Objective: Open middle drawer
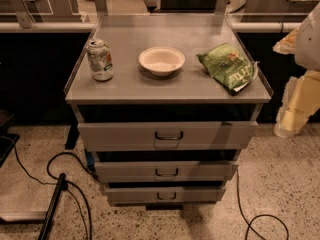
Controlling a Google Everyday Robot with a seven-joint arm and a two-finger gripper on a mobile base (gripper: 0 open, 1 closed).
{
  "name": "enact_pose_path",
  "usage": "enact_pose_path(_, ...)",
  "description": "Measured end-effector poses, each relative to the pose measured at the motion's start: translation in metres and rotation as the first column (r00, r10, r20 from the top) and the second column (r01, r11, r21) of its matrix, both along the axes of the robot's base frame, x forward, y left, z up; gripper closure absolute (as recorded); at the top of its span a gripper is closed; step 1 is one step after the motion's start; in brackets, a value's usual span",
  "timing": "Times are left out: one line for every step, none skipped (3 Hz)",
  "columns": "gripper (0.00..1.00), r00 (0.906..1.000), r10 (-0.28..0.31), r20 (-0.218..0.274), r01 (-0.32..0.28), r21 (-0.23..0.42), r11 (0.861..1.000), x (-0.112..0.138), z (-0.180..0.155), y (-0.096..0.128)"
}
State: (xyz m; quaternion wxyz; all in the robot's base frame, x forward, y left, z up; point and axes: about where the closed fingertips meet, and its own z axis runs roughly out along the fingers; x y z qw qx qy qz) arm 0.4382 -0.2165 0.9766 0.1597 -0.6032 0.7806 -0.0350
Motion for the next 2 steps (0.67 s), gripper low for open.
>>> enact_pose_path(0.0,1.0,0.0,0.0,0.0,0.0,1.0,0.0,0.0,0.0)
enact_pose_path(0.0,0.9999,0.012,0.003,-0.012,0.016,1.0,-0.0025,-0.0042,0.0034)
